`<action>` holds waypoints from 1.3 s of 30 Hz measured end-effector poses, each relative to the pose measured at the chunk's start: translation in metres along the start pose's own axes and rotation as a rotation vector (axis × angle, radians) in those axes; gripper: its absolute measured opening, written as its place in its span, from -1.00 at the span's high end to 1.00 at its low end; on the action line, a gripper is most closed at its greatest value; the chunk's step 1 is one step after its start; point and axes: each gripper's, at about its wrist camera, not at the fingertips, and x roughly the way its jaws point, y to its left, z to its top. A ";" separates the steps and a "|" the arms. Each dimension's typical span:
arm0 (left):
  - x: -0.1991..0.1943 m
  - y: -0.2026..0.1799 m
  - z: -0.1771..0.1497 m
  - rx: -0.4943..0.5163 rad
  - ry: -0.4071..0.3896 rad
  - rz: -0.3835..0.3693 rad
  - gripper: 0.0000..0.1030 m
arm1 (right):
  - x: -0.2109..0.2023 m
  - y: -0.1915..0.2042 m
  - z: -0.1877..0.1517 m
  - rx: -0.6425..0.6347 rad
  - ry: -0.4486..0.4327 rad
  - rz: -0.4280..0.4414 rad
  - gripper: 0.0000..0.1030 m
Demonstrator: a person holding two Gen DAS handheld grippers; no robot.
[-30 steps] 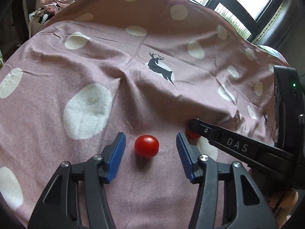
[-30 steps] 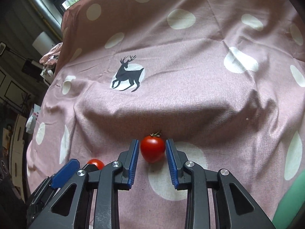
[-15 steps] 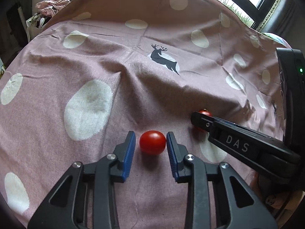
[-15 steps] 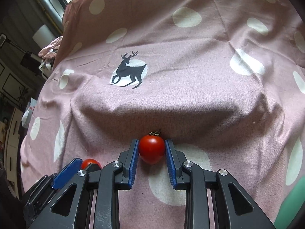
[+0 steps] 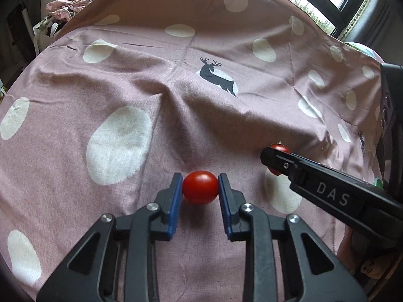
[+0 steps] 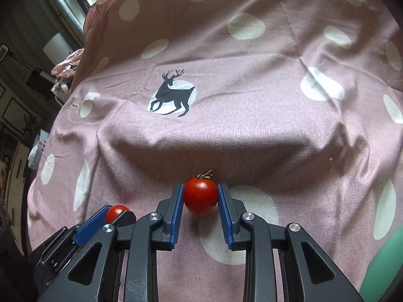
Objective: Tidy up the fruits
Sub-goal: 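Carry both held cherry tomatoes over the green bowl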
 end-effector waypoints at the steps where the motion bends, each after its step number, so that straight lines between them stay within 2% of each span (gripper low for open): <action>1: -0.003 -0.001 0.000 0.001 -0.004 -0.004 0.46 | -0.005 0.000 0.000 0.001 -0.009 0.005 0.43; 10: -0.051 -0.032 -0.008 0.072 -0.090 -0.063 0.46 | -0.060 -0.013 -0.014 0.039 -0.085 0.057 0.43; 17: -0.087 -0.054 -0.026 0.145 -0.146 -0.119 0.46 | -0.103 -0.035 -0.046 0.095 -0.146 0.101 0.43; 27: -0.137 -0.090 -0.052 0.234 -0.227 -0.219 0.46 | -0.156 -0.071 -0.109 0.168 -0.244 0.031 0.43; 34: -0.158 -0.127 -0.067 0.262 -0.277 -0.283 0.46 | -0.197 -0.104 -0.119 0.221 -0.389 -0.039 0.43; 39: -0.148 -0.163 -0.073 0.260 -0.256 -0.350 0.46 | -0.215 -0.131 -0.127 0.255 -0.434 -0.077 0.43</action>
